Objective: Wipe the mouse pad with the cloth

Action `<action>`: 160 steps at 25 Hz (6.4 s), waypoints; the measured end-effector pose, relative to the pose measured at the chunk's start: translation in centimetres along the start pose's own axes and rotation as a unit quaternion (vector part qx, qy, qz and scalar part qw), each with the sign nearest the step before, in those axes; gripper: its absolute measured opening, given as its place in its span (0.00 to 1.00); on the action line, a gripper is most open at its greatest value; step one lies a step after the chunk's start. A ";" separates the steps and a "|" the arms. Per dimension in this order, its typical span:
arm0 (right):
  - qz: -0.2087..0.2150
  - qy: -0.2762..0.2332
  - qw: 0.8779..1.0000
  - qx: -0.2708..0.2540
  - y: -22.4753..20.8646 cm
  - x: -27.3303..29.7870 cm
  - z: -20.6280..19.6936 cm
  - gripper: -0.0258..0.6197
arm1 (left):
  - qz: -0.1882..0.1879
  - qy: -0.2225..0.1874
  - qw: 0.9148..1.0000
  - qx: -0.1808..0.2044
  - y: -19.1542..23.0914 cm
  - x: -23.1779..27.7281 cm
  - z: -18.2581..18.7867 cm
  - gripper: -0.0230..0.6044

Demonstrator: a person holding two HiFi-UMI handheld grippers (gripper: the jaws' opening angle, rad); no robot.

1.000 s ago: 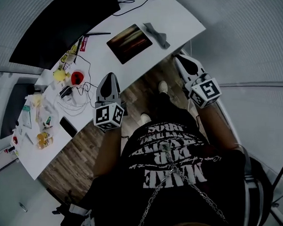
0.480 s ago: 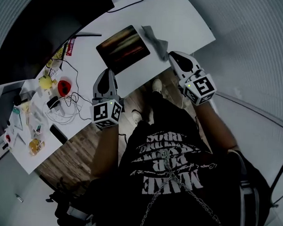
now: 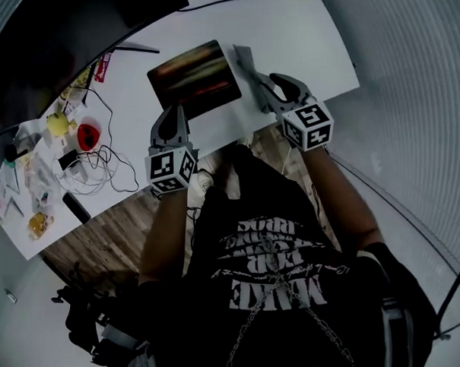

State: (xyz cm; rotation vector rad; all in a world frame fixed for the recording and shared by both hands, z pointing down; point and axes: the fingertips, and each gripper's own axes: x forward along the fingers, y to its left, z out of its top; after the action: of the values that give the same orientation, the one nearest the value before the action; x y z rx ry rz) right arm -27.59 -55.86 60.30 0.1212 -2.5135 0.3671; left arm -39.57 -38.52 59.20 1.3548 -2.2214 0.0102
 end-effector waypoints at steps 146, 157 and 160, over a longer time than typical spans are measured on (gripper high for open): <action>0.043 -0.287 0.947 -0.139 8.5 -13.9 18.0 0.04 | -0.025 -0.213 0.974 0.077 -7.0 -9.6 19.2 0.05; 0.063 -0.261 0.955 -0.126 9.4 -12.9 17.1 0.04 | -0.011 -0.209 0.976 0.069 -5.6 -10.7 18.7 0.05; 0.062 -0.262 0.956 -0.118 9.6 -12.7 17.2 0.04 | -0.010 -0.207 0.976 0.070 -5.5 -10.8 18.6 0.05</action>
State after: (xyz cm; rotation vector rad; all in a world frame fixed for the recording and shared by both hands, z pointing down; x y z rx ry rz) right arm -28.15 -51.60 37.25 -0.0428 -3.0775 0.0821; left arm -39.25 -37.45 36.99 1.5721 -2.5896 -0.1392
